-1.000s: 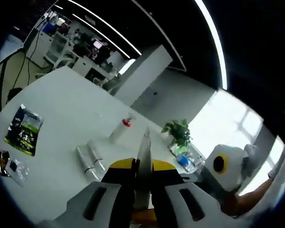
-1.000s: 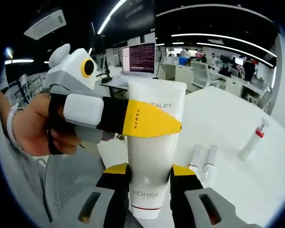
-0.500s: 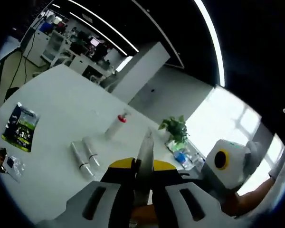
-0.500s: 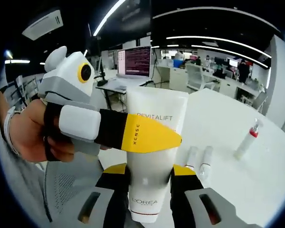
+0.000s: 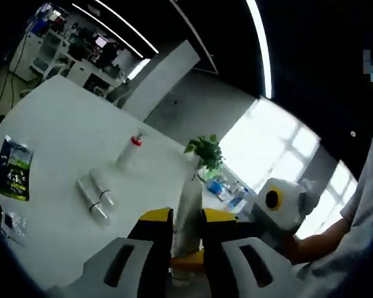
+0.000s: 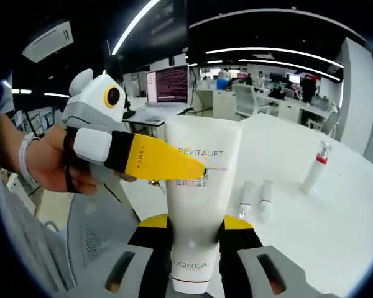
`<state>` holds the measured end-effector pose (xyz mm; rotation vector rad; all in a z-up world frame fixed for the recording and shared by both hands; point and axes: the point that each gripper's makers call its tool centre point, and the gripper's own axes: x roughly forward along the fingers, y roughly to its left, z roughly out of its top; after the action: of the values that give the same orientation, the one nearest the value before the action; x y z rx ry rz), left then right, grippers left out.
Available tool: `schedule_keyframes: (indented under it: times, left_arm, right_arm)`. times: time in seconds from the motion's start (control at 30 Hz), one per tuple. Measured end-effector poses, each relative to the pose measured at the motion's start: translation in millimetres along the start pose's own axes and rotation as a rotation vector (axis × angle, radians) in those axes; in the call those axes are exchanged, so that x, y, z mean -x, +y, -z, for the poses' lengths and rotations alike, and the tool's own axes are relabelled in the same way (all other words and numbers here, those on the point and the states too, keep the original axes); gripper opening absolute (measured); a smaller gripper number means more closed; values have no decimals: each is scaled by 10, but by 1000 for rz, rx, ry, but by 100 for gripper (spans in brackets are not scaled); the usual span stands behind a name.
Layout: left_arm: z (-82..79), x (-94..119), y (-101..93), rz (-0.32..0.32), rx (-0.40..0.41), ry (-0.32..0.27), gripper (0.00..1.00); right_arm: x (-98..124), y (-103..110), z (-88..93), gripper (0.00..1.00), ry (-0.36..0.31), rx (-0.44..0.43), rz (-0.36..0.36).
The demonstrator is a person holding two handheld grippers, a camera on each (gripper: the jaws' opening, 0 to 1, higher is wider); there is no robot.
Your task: Arrange the skincare products in the storage area until every visible bottle or jar stands upright without overlapping.
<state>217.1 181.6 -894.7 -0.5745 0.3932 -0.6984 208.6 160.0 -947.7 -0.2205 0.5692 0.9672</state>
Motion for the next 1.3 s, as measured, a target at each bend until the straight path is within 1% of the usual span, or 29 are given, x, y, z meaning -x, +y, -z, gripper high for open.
schedule_keyframes:
  times: [0.07, 0.13, 0.17, 0.23, 0.27, 0.3, 0.33, 0.37, 0.4, 0.43, 0.47, 0.5, 0.53, 0.6, 0.63, 0.67, 0.7, 0.73, 0.77, 0.83, 0.9, 0.97, 1.0, 1.03, 1.07, 1.17, 1.2, 1.3]
  left_arm:
    - [50, 56, 44, -17, -54, 9, 25]
    - [202, 142, 212, -94, -113, 69, 25]
    - [279, 189, 283, -130, -125, 96, 24]
    - [355, 248, 345, -155, -156, 122, 25]
    - [413, 304, 441, -212, -179, 152, 26]
    - [452, 331, 497, -235, -216, 173, 27]
    - [516, 353, 552, -255, -244, 207, 29]
    - [566, 376, 615, -286, -254, 236, 34]
    - [655, 397, 706, -326, -277, 284, 37]
    - [692, 412, 779, -358, -313, 307, 40]
    - [744, 449, 892, -415, -370, 348, 40]
    - [761, 450, 909, -420, -385, 358, 39]
    - [833, 419, 968, -432, -402, 362, 40]
    - [888, 416, 1058, -478, -394, 358, 40]
    - [944, 431, 1132, -515, -450, 406, 40]
    - [955, 430, 1157, -535, -482, 416, 39]
    - [939, 373, 1153, -532, -541, 397, 38]
    - [983, 351, 1154, -525, -543, 406, 38]
    - [1067, 344, 1177, -522, -542, 443, 36]
    - [1125, 385, 1242, -546, -551, 485, 35]
    - [1103, 397, 1237, -548, -551, 475, 35]
    - [1094, 403, 1231, -549, -546, 469, 33]
    - [1101, 408, 1239, -555, -551, 473, 33]
    - [1121, 416, 1259, -562, -560, 488, 33]
    - [1121, 420, 1261, -564, -560, 491, 32]
    - [1114, 423, 1269, -566, -566, 490, 31]
    - [1118, 433, 1286, -574, -570, 499, 31]
    - [1096, 436, 1294, -581, -572, 489, 32]
  right_arm:
    - [45, -88, 29, 21, -3, -16, 16]
    - [105, -208, 55, 21, -11, -51, 28]
    - [131, -262, 61, 21, -14, -68, 33]
    - [191, -399, 61, 21, -30, -97, 47]
    - [211, -454, 67, 21, -32, -108, 52]
    - [235, -532, 68, 21, -42, -125, 54]
    - [246, -588, 70, 21, -50, -136, 58]
    - [256, -666, 78, 22, -57, -152, 65]
    - [258, -716, 85, 22, -62, -164, 67]
    - [265, -785, 92, 22, -66, -182, 66]
    - [272, -830, 92, 22, -71, -193, 69]
    - [280, -893, 90, 22, -80, -197, 72]
    - [284, -933, 91, 22, -86, -200, 71]
    - [285, -1017, 91, 22, -104, -208, 75]
    - [279, -1081, 105, 22, -110, -206, 80]
    - [274, -1122, 121, 22, -109, -210, 83]
    - [276, -1160, 137, 22, -108, -217, 86]
    - [287, -1207, 149, 22, -117, -228, 88]
    - [292, -1236, 155, 22, -126, -233, 90]
    - [293, -1290, 191, 22, -128, -234, 88]
    - [278, -1345, 241, 23, -127, -229, 90]
    - [255, -1420, 295, 23, -133, -243, 95]
    - [232, -1459, 324, 23, -131, -262, 94]
    - [217, -1486, 340, 23, -129, -270, 97]
    - [201, -1512, 347, 23, -128, -272, 99]
    - [149, -1610, 314, 23, -136, -272, 105]
    - [138, -1636, 294, 23, -140, -274, 107]
    - [88, -1762, 228, 23, -156, -266, 127]
